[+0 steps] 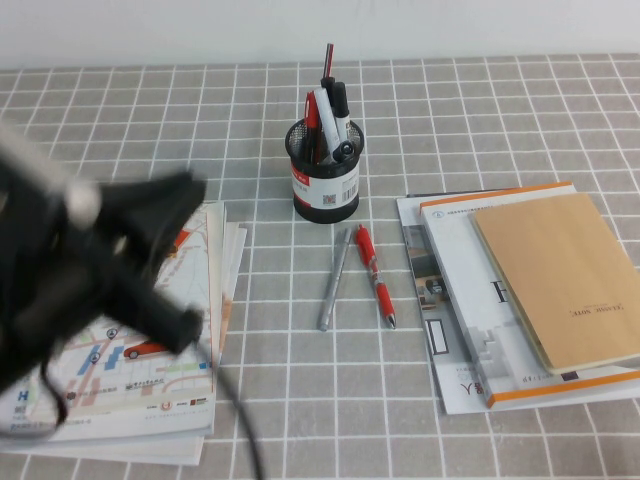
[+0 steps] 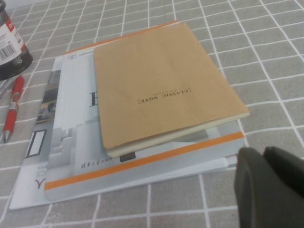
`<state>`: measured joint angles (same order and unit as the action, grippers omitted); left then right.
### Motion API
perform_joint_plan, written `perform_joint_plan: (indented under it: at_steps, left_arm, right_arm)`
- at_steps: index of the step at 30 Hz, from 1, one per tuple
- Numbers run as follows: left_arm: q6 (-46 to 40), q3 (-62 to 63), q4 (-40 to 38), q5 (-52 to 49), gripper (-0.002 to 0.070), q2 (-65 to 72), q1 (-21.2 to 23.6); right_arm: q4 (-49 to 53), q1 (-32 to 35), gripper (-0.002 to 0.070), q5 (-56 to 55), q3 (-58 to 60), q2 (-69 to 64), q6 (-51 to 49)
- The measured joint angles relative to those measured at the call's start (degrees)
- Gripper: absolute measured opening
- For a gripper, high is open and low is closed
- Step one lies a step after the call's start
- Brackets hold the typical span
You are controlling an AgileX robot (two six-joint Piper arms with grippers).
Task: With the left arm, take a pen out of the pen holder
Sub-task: 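Take a marker out of the pen holder and lay it on the table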
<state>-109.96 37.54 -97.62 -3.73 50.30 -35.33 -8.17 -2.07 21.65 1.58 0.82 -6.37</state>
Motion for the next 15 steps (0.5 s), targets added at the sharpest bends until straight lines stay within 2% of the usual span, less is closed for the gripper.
perform_joint_plan:
  at_steps: [8, 15]
  left_arm:
    - [0.1, -16.8, -1.3, 0.0, 0.0001, -9.1, 0.0]
    - [3.1, -22.1, -1.4, -0.6, 0.0001, -9.4, 0.0]
  right_arm:
    - [0.0, 0.0, -0.0013, 0.0, 0.0, 0.0, 0.0]
    - [0.0, 0.0, -0.0013, 0.0, 0.0, 0.0, 0.0]
